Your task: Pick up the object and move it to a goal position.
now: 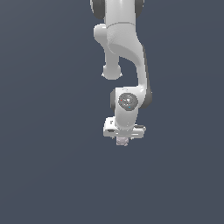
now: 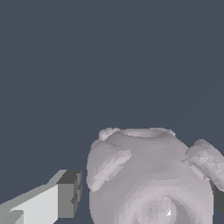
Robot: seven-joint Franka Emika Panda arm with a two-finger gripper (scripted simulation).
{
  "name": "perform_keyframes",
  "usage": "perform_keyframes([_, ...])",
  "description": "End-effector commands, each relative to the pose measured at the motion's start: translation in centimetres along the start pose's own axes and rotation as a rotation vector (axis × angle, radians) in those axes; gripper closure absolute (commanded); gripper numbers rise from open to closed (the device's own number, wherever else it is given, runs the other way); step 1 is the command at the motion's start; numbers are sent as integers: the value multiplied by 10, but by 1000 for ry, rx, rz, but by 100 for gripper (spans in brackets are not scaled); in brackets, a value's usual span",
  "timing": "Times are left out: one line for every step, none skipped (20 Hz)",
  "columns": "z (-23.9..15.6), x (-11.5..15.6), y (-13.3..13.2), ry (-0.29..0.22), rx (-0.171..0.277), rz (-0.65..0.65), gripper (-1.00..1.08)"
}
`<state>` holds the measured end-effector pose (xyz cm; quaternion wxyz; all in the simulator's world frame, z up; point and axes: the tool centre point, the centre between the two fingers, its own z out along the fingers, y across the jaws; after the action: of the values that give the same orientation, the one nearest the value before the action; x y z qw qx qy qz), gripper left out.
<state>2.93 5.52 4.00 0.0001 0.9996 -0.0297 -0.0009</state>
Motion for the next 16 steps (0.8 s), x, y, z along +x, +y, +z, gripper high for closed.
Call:
perform_keyframes([1, 1, 0, 2, 0, 0, 108])
perform_keyframes([1, 1, 0, 2, 0, 0, 108])
perform_keyframes([1, 1, 0, 2, 0, 0, 108])
perform_keyframes([1, 1, 0, 2, 0, 0, 108])
perform_keyframes([1, 1, 0, 2, 0, 0, 108])
perform_keyframes([1, 1, 0, 2, 0, 0, 108])
perform_keyframes([1, 1, 0, 2, 0, 0, 108])
perform_keyframes([1, 1, 0, 2, 0, 0, 108])
perform_keyframes([1, 1, 0, 2, 0, 0, 108])
perform_keyframes([1, 1, 0, 2, 0, 0, 108])
perform_keyframes([0, 1, 0, 2, 0, 0, 108])
perform_keyframes([0, 1, 0, 2, 0, 0, 108])
perform_keyframes([-1, 2, 1, 2, 0, 0, 108])
perform_keyframes([-3, 2, 3, 2, 0, 0, 108])
perform_keyframes([-5, 3, 5, 2, 0, 0, 108])
perform_keyframes([-9, 4, 8, 2, 0, 0, 108])
